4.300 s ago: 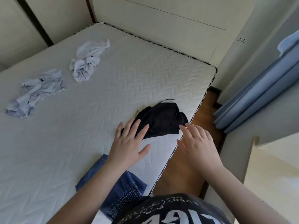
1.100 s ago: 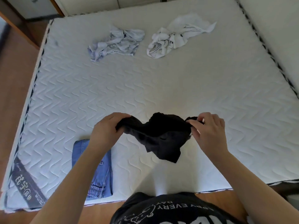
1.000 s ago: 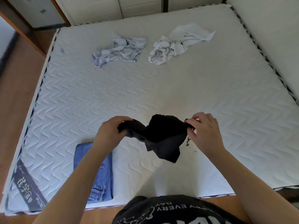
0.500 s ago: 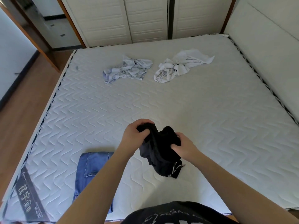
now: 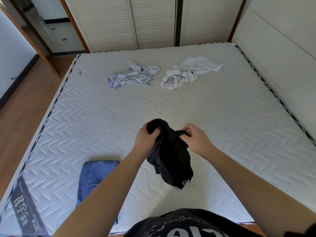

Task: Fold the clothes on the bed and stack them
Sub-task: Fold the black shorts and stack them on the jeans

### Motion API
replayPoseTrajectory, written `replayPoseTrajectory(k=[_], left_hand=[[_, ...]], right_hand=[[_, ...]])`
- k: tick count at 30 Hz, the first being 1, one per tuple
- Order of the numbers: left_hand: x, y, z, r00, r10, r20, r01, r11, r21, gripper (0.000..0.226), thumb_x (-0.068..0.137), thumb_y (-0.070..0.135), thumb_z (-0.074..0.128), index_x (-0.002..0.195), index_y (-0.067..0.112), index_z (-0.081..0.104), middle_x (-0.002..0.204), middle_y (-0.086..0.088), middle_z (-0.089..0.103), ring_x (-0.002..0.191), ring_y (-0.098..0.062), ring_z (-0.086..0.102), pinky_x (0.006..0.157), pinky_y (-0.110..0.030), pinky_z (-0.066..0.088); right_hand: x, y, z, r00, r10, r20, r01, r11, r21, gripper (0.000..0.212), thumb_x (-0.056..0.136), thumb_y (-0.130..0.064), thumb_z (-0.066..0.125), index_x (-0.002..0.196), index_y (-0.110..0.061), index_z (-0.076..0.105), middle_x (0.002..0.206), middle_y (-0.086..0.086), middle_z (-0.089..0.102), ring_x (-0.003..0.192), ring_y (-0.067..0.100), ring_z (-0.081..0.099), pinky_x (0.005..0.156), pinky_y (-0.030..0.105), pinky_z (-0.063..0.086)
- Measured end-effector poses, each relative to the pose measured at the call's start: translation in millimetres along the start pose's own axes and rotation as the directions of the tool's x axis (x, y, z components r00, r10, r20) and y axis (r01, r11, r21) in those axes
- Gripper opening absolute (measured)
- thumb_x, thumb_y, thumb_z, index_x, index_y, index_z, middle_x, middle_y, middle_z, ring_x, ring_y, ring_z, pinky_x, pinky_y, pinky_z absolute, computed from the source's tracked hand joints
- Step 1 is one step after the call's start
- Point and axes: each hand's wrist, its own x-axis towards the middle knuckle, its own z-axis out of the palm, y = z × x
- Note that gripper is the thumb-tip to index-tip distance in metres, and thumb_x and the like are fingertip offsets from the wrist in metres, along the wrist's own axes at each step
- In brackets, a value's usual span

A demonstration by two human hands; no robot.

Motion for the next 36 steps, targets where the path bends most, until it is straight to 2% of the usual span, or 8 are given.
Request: replayPoseTrajectory(k=[8, 12, 18, 21, 24, 28, 31, 36], left_hand=[[-0.8, -23.6, 11.5, 0.935, -0.201, 0.291, 0.168, 0.976, 0.136, 0.073, 0.088, 0.077, 0.034, 0.146, 0.032, 0.035, 0.132, 0.007, 0.053, 0.12, -0.016, 0.052, 0.109, -0.042, 0.04], [-7.4, -59.5, 1.9, 0.872, -0.214, 0.44, 0.129, 0.968, 0.216, 0.074, 0.086, 0.034, 0.073, 0.148, 0.024, 0.033, 0.131, 0.004, 0.057, 0.115, -0.014, 0.057, 0.097, -0.027, 0.048], [-28.1, -90.0, 13.0, 0.888, -0.313, 0.337, 0.183, 0.913, 0.365, 0.043, 0.088, 0.009, 0.052, 0.13, 0.02, 0.051, 0.107, 0.0, 0.064, 0.096, -0.02, 0.062, 0.075, -0.032, 0.056], [-27.5, -89.2, 5.3, 0.898, -0.331, 0.291, 0.242, 0.922, 0.302, 0.04, 0.091, 0.006, 0.037, 0.124, 0.023, 0.052, 0.112, -0.008, 0.063, 0.092, -0.025, 0.064, 0.075, -0.039, 0.061], [-20.8, -92.2, -22.5, 0.921, -0.29, 0.261, 0.234, 0.946, 0.226, 0.029, 0.09, 0.015, 0.041, 0.108, 0.022, 0.063, 0.105, -0.01, 0.068, 0.091, -0.025, 0.065, 0.079, -0.043, 0.06], [-7.2, -81.1, -69.4, 0.967, -0.226, 0.119, 0.206, 0.965, 0.16, 0.028, 0.076, 0.035, 0.05, 0.084, 0.016, 0.068, 0.077, -0.004, 0.065, 0.077, -0.022, 0.058, 0.084, -0.048, 0.054], [1.8, -56.0, -91.0, 0.987, -0.152, 0.048, 0.144, 0.979, 0.141, 0.032, 0.07, 0.04, 0.049, 0.076, 0.013, 0.065, 0.069, 0.0, 0.061, 0.073, -0.022, 0.056, 0.073, -0.039, 0.05], [2.4, -11.5, -102.0, 0.99, 0.087, 0.107, -0.122, 0.917, 0.379, 0.034, 0.079, 0.035, 0.041, 0.07, 0.003, 0.048, 0.071, -0.004, 0.044, 0.064, -0.019, 0.041, 0.057, -0.033, 0.032]], right_hand=[[-10.0, -32.7, 3.7, 0.961, 0.276, -0.006, -0.209, 0.742, 0.636, 0.01, 0.093, -0.011, 0.057, 0.1, -0.004, 0.055, 0.099, 0.017, 0.064, 0.091, 0.028, 0.068, 0.086, 0.042, 0.058], [-14.9, -35.6, -0.4, 0.954, 0.3, -0.004, -0.179, 0.58, 0.795, 0.009, 0.095, -0.007, 0.054, 0.103, -0.003, 0.055, 0.105, 0.018, 0.066, 0.089, 0.024, 0.071, 0.077, 0.032, 0.059], [-24.5, -31.4, -0.8, 0.941, 0.338, -0.005, -0.134, 0.388, 0.912, 0.011, 0.094, -0.005, 0.056, 0.103, -0.002, 0.057, 0.1, 0.017, 0.069, 0.087, 0.024, 0.072, 0.073, 0.03, 0.06], [-29.1, -22.9, -2.9, 0.906, 0.389, -0.165, -0.128, 0.625, 0.77, 0.008, 0.091, -0.012, 0.058, 0.099, -0.008, 0.057, 0.102, 0.012, 0.068, 0.086, 0.02, 0.071, 0.07, 0.028, 0.059], [-36.8, -6.5, -15.1, 0.822, 0.345, -0.454, -0.194, 0.918, 0.347, 0.01, 0.084, -0.024, 0.059, 0.092, -0.02, 0.055, 0.09, 0.004, 0.068, 0.075, 0.019, 0.07, 0.069, 0.032, 0.058], [-47.8, 17.5, -29.6, 0.841, 0.252, -0.48, -0.254, 0.965, 0.062, 0.015, 0.081, -0.023, 0.06, 0.091, -0.02, 0.05, 0.074, 0.005, 0.07, 0.057, 0.012, 0.068, 0.05, 0.024, 0.044], [-52.7, 28.3, -34.5, 0.865, 0.232, -0.445, -0.356, 0.909, -0.217, 0.019, 0.083, -0.025, 0.059, 0.096, -0.018, 0.048, 0.079, 0.001, 0.063, 0.065, 0.015, 0.06, 0.052, 0.027, 0.04], [-57.9, 26.8, -37.9, 0.885, 0.224, -0.409, -0.355, 0.892, -0.279, 0.026, 0.086, -0.018, 0.047, 0.108, -0.027, 0.056, 0.096, -0.008, 0.063, 0.079, 0.015, 0.058, 0.06, 0.027, 0.04]])
